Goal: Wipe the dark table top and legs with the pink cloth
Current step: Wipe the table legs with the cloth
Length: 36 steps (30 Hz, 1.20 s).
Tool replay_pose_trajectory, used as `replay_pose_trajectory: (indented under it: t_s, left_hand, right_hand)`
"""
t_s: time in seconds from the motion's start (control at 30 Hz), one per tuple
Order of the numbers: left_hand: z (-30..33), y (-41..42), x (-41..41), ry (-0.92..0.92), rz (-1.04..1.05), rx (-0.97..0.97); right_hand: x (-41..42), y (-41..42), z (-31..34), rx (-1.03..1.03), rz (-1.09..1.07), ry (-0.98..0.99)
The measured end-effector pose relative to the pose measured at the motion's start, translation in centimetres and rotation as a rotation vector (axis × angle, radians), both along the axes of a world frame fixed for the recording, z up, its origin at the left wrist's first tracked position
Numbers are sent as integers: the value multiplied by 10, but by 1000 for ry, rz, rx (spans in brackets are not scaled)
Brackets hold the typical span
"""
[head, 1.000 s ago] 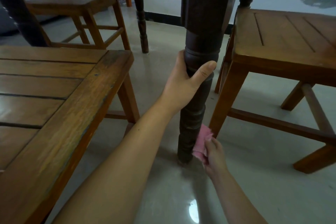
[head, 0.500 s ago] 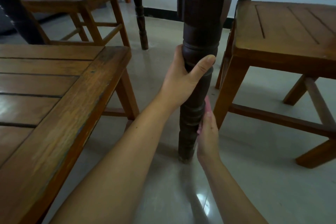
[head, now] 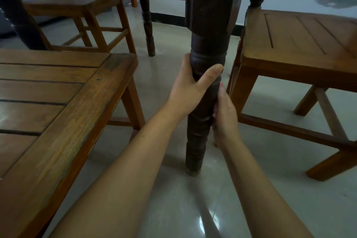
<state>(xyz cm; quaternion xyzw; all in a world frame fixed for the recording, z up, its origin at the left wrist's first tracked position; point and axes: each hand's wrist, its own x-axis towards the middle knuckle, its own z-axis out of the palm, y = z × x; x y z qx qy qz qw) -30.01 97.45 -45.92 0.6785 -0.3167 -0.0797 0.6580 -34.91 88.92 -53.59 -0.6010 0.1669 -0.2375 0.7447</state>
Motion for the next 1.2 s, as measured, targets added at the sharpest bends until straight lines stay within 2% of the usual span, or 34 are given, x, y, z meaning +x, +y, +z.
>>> replay_pose_trajectory:
  t_s: [0.07, 0.2, 0.27, 0.37, 0.43, 0.5, 0.6, 0.67, 0.7, 0.73, 0.87, 0.93, 1.0, 1.1, 1.2]
  left_hand:
    - [1, 1, -1, 15, -5, 5]
    - [2, 1, -2, 35, -7, 20]
    - [2, 1, -3, 34, 9, 27]
    - [3, 1, -3, 28, 18, 24]
    - [2, 1, -2, 31, 11, 22]
    - [2, 1, -2, 29, 3, 23]
    - [0, 1, -1, 30, -7, 5]
    - [0, 1, 0, 27, -6, 4]
    - [1, 1, -1, 25, -8, 8]
    - [1, 1, -1, 23, -12, 10]
    - [1, 2, -2, -1, 6, 12]
    - [0, 2, -1, -4, 5, 11]
    - [0, 2, 0, 6, -3, 16]
    - [-1, 1, 1, -8, 9, 6]
    - [-1, 0, 0, -7, 6, -3]
  right_hand:
    - [0, 1, 0, 4, -9, 38]
    - [-12, 7, -58, -18, -103, 193]
    - [-24, 10, -99, -61, -122, 304]
    - [-37, 17, -160, -144, -133, 598]
    - [-37, 25, -174, -107, -142, 663]
    - [-31, 36, -161, -70, -189, 534]
    - [-24, 51, -105, 32, -331, 205]
    - [-26, 60, -75, -26, -342, -20]
    - [-28, 63, -70, -68, -341, -54]
    - [-29, 64, -77, -86, -336, -21]
    - [-39, 70, -149, -92, -390, 329]
    - [-40, 72, -182, 49, -383, 409]
    - [-35, 75, -182, 194, -383, 472]
    - [-24, 81, -132, 321, -459, 358]
    - [-18, 88, -82, 187, -492, 56]
